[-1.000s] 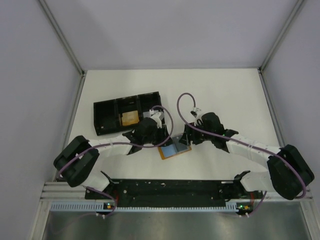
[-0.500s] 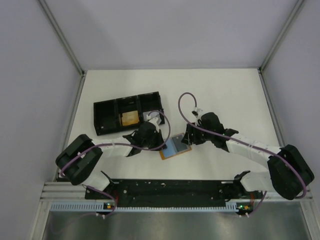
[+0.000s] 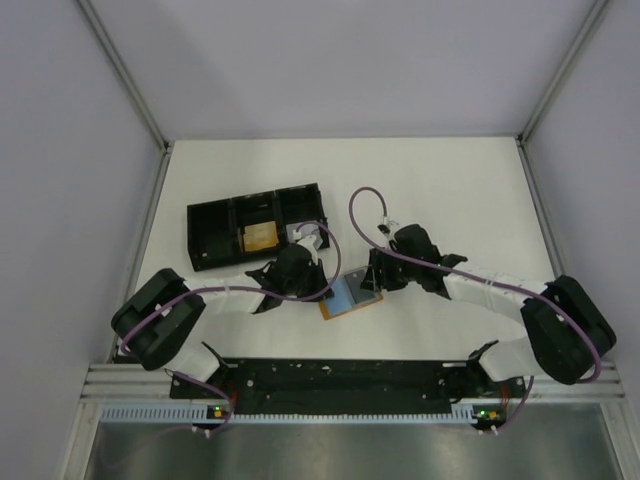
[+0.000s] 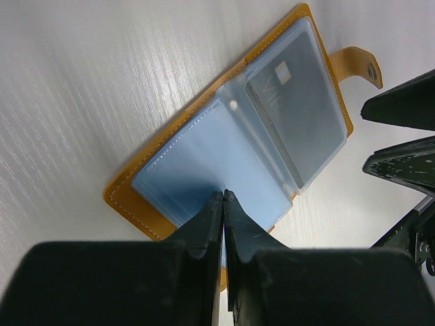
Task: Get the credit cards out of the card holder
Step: Remove the credit card from the card holder.
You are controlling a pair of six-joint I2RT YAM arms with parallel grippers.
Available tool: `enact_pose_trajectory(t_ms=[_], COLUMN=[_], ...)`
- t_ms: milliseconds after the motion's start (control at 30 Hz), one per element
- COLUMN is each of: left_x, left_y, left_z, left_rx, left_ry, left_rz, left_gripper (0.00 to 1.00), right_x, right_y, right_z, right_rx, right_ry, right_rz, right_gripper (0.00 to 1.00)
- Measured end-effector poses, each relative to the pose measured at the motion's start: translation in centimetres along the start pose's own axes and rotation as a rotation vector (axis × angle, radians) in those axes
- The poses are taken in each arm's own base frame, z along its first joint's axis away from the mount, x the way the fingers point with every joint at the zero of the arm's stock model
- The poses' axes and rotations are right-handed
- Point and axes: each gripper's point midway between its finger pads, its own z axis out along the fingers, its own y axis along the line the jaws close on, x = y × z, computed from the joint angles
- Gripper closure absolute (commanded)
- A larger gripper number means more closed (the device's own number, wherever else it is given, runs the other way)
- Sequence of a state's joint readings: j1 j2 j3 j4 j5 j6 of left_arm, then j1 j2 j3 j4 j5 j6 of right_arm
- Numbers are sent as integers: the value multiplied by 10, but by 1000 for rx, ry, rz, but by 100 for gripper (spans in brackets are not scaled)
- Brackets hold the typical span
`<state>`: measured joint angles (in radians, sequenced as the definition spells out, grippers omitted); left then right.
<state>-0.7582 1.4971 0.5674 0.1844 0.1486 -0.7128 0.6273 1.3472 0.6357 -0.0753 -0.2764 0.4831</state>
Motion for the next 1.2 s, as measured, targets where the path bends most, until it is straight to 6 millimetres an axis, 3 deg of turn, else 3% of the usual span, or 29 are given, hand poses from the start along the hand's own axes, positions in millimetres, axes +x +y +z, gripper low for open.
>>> enact_pose_trajectory(t_ms=[633, 800, 1200], left_x=[0, 1, 4], left_y=[-1, -1, -2], left_z=[0, 0, 1], left_rx=[4, 9, 14], left_ry=[2, 7, 18], left_rz=[0, 0, -1], left_gripper=[94, 94, 94], right_x=[18, 19, 20], right_y=[-16, -15, -7], right_z=[15, 16, 14], right_rx=[52, 47, 6], right_ry=[71, 75, 86], right_rz=[42, 43, 44], right_gripper=[59, 69, 70])
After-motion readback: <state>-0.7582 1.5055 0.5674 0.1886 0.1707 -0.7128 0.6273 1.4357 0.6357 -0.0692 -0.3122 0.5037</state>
